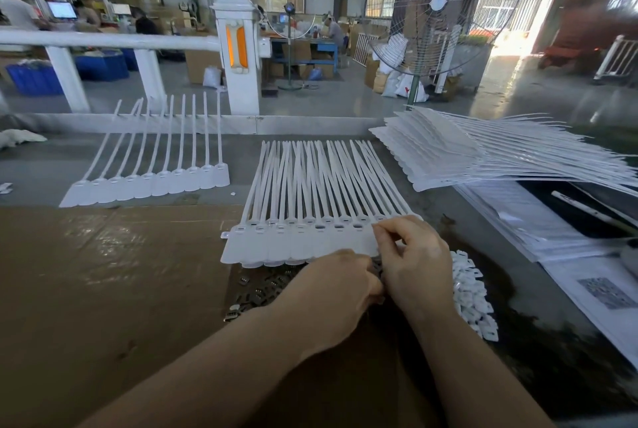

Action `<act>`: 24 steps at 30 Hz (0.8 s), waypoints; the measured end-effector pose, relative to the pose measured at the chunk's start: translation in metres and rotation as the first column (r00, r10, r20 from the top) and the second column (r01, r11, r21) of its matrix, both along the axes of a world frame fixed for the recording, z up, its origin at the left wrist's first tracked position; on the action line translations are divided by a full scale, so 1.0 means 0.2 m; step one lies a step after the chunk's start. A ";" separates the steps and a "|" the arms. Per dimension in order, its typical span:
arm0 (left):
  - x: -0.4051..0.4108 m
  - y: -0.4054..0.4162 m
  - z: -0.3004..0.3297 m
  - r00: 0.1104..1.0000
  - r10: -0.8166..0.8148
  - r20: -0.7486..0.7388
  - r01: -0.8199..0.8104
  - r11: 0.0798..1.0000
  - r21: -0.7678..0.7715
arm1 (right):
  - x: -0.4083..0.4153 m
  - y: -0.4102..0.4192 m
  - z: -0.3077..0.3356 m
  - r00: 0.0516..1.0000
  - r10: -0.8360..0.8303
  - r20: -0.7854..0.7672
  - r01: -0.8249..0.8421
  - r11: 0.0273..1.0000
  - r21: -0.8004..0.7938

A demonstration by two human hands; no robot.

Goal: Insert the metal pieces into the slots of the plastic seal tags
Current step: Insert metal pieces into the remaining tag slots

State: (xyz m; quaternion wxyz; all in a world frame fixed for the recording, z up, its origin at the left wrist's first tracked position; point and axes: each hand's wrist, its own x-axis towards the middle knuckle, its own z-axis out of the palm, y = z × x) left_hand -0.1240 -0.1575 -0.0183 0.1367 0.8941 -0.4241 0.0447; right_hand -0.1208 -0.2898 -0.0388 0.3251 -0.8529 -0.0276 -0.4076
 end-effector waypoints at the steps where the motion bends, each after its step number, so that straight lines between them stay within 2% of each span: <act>1: 0.00 -0.01 -0.01 1.000 0.010 0.013 -0.010 0.999 0.031 | 0.00 0.00 0.00 1.000 -0.002 -0.005 0.002 1.000 0.005; 6: 0.01 -0.05 -0.05 0.997 0.072 0.037 -0.073 0.996 0.043 | 0.00 0.00 0.00 1.000 0.004 -0.014 -0.003 1.000 0.019; 11: 0.02 -0.05 -0.05 0.995 0.097 -0.026 -0.098 0.994 -0.043 | -0.01 0.00 0.00 1.000 0.002 -0.009 -0.002 1.000 0.008; 16: 0.02 -0.04 -0.05 0.995 0.080 -0.066 -0.083 0.996 -0.044 | 0.00 0.00 0.00 1.000 0.004 -0.012 -0.004 1.000 0.017; 21: 0.01 -0.04 -0.05 0.991 0.097 -0.095 -0.108 0.987 -0.115 | 0.00 0.00 0.01 1.000 0.011 -0.023 -0.010 0.999 0.045; 24: 0.01 -0.06 -0.04 0.990 0.115 -0.080 -0.122 0.989 -0.082 | 0.00 0.00 0.00 1.000 0.011 -0.019 -0.010 0.998 0.059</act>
